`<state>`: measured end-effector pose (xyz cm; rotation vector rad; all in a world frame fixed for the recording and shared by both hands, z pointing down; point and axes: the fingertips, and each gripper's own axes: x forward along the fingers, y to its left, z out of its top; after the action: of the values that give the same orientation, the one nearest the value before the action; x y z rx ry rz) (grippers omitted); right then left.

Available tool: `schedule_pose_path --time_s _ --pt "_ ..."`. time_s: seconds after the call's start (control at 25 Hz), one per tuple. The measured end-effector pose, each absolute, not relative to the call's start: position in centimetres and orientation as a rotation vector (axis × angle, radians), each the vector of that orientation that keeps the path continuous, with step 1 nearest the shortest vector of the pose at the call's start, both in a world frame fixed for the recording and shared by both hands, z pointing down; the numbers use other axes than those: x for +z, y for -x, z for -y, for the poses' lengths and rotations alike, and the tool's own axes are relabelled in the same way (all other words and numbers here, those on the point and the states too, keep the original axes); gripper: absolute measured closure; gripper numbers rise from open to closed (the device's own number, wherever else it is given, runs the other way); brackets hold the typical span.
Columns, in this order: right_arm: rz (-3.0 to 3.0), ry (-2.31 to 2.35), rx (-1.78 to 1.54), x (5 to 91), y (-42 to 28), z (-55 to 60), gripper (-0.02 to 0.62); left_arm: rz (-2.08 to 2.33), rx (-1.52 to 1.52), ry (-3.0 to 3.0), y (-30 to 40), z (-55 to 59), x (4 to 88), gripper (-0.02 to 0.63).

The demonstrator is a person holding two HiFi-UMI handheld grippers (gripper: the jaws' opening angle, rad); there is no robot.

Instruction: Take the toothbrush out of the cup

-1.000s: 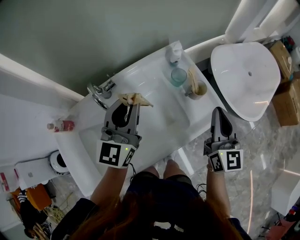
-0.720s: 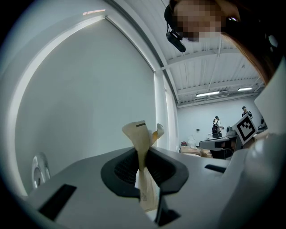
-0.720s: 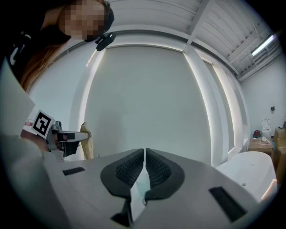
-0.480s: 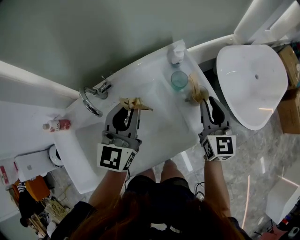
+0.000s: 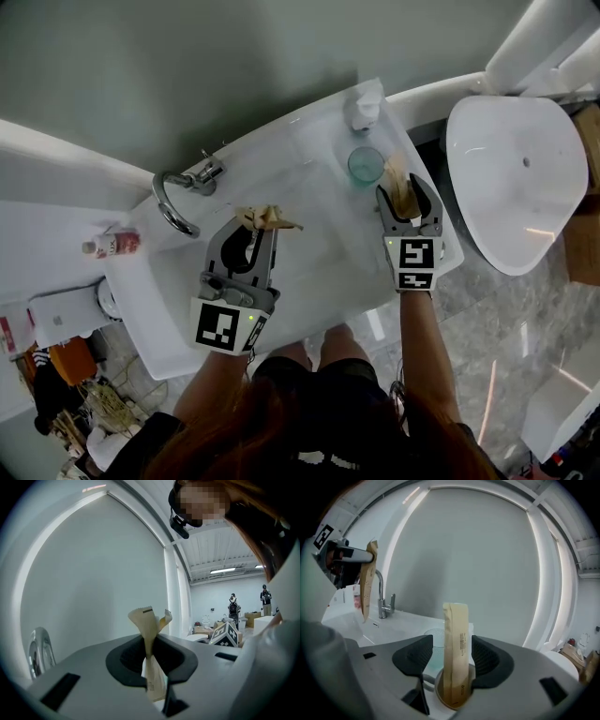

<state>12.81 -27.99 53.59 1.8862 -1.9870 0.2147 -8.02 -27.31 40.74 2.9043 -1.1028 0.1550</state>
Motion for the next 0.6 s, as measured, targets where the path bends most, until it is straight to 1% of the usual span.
schedule_pose_path --time_s 0.16,0.32,0.4,0.56,0.6 --pt "1.951 -1.883 0.229 54.7 -13.4 28.6 0.35 1.132 0.148 -2.889 8.0 27.5 41.0 0.554" --pt "1.947 -1.897 0.228 54.6 -14.0 28.6 0.439 1.146 0.155 -2.882 8.0 27.5 41.3 0.554" --pt "1.957 -1.909 0.23 54.3 -14.2 28.5 0.458 1.149 0.156 -2.881 8.1 27.5 41.2 0.554" --pt "1.981 -1.942 0.183 52.9 -14.5 27.8 0.521 1.149 0.147 -2.892 8.0 27.4 40.8 0.555" --pt "1.985 -1.952 0.165 52.5 -14.6 27.5 0.526 1.15 0.144 -2.894 8.1 27.4 40.6 0.554"
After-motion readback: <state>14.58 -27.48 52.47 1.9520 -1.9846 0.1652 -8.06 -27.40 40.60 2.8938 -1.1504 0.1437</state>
